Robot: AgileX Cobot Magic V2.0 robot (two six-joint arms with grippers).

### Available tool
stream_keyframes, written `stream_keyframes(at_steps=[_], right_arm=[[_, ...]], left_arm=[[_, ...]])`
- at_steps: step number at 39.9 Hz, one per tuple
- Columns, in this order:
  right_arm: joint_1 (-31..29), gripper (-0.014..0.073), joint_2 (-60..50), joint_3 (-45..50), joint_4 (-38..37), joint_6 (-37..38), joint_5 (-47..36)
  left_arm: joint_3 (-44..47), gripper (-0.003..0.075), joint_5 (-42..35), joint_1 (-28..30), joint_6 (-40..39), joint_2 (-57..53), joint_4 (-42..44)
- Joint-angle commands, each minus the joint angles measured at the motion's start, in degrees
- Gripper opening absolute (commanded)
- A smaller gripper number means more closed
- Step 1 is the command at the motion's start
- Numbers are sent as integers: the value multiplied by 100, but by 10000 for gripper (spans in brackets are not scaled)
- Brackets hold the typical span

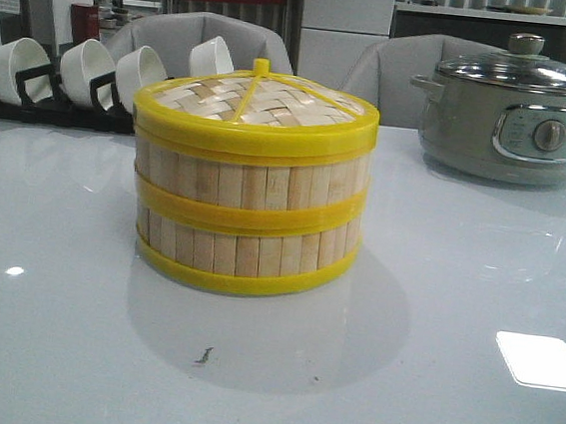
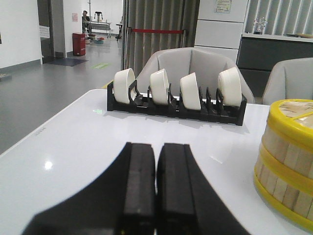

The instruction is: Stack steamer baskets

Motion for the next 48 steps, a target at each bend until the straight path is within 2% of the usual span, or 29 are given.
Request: stream_keyframes(at_steps=[1, 9, 19, 24, 30, 48], right_arm=[[-6, 56, -258, 17, 109, 69, -841], [-6, 56, -866, 1050, 281, 384, -1628], [132, 56, -2179, 2091, 288, 426, -1621], [243, 56, -2686, 2073, 281, 414, -847], [328, 56, -2779, 2073, 277, 414, -488], [333, 56, -2778, 2073, 287, 414, -718]], left_arm=[[5, 91, -431, 16, 4, -77, -9], [5, 91, -431, 16, 4, -77, -9], [5, 91, -431, 16, 4, -77, -9], [5, 91, -431, 16, 4, -77, -9], [5, 91, -431, 16, 4, -77, -9], [5, 91, -431, 16, 4, -66, -9]])
